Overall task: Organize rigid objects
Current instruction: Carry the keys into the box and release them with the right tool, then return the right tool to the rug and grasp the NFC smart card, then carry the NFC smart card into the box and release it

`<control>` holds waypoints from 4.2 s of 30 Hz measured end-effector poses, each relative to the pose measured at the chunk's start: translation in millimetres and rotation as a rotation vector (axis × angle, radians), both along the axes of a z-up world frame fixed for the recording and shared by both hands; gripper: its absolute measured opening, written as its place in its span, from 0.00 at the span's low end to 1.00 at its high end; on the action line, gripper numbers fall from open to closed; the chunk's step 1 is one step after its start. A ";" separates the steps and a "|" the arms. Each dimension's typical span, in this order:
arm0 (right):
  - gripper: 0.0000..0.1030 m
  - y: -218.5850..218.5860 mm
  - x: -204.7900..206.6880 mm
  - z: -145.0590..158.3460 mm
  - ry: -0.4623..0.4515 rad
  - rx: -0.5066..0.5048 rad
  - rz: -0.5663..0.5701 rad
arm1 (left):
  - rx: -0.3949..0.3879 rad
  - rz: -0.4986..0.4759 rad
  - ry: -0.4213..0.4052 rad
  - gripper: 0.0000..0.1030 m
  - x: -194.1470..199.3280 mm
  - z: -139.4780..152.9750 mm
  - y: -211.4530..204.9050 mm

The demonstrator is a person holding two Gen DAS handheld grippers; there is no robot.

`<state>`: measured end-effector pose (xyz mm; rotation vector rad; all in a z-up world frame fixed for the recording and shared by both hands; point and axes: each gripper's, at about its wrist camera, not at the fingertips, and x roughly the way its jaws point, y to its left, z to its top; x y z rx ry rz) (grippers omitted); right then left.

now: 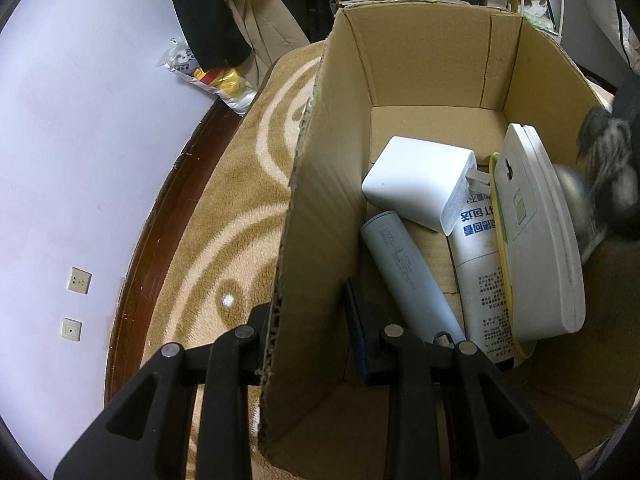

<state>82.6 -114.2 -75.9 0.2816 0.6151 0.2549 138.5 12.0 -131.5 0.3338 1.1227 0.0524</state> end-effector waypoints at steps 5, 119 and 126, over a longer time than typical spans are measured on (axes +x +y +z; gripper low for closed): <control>0.20 -10.2 1.4 4.5 -0.006 -0.018 -0.037 | 0.000 0.000 0.000 0.26 0.4 -0.9 0.0; 0.29 2.9 15.7 25.2 -0.053 -0.109 0.120 | 0.004 0.002 -0.007 0.27 -2.9 -0.7 0.1; 0.30 -2.9 17.8 11.9 -0.003 -0.070 0.115 | 0.002 0.003 -0.006 0.27 -2.1 -0.7 1.1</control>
